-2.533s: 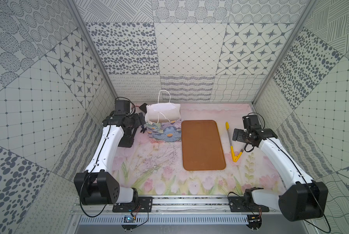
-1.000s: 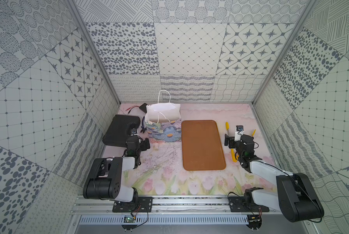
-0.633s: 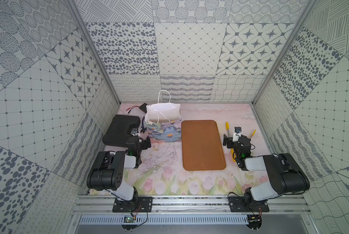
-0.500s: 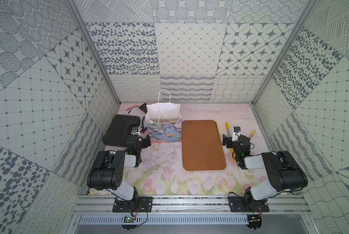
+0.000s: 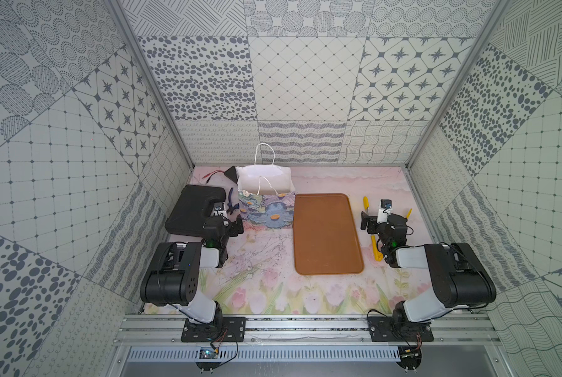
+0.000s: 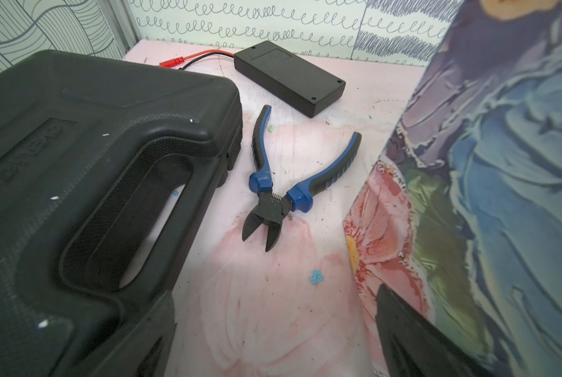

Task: Pack bread into a paper bag
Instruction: Reset both arms

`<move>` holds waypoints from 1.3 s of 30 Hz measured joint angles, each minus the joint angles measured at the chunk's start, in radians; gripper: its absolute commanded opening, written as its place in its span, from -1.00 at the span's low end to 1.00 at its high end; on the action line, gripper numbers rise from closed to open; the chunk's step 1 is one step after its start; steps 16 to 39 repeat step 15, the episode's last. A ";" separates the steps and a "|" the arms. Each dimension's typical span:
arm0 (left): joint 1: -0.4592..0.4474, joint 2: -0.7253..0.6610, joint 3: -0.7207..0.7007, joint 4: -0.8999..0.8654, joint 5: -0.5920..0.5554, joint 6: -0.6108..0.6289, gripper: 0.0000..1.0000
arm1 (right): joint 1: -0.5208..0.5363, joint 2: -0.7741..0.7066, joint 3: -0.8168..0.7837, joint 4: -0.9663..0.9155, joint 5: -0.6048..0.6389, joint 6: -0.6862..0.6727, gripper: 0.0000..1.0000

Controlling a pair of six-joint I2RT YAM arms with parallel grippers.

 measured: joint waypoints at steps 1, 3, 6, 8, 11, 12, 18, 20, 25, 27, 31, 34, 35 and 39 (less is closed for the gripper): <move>0.000 0.000 0.000 0.000 0.003 0.001 0.98 | 0.000 0.000 0.000 0.000 0.000 0.000 1.00; 0.000 0.000 0.000 0.000 0.005 0.003 0.98 | 0.000 0.000 0.000 0.000 0.000 0.002 1.00; 0.000 0.000 0.000 0.000 0.008 0.004 0.98 | 0.000 0.000 0.000 0.000 0.000 0.003 0.99; 0.000 0.000 0.000 0.000 0.009 0.006 0.98 | 0.000 0.000 0.000 0.000 0.000 0.003 1.00; 0.000 0.000 0.000 0.000 0.010 0.009 0.98 | 0.000 0.000 0.000 0.000 0.000 0.003 1.00; 0.000 0.000 0.000 0.000 0.011 0.010 0.98 | 0.000 0.000 0.000 0.000 0.000 0.003 0.99; 0.001 0.000 0.000 0.000 0.014 0.012 0.98 | 0.000 0.000 0.000 0.000 0.000 0.003 0.99; 0.001 0.000 0.000 0.000 0.014 0.012 0.98 | 0.000 0.000 0.000 0.000 0.000 0.003 0.99; 0.001 0.000 0.000 0.000 0.014 0.012 0.98 | 0.000 0.000 0.000 0.000 0.000 0.003 0.99; 0.001 0.000 0.000 0.000 0.014 0.012 0.98 | 0.000 0.000 0.000 0.000 0.000 0.003 0.99; 0.001 0.000 0.000 0.000 0.014 0.012 0.98 | 0.000 0.000 0.000 0.000 0.000 0.003 0.99; 0.001 0.000 0.000 0.000 0.014 0.012 0.98 | 0.000 0.000 0.000 0.000 0.000 0.003 0.99; 0.001 0.000 0.000 0.000 0.014 0.012 0.98 | 0.000 0.000 0.000 0.000 0.000 0.003 0.99; 0.001 0.000 0.000 0.000 0.014 0.012 0.98 | 0.000 0.000 0.000 0.000 0.000 0.003 0.99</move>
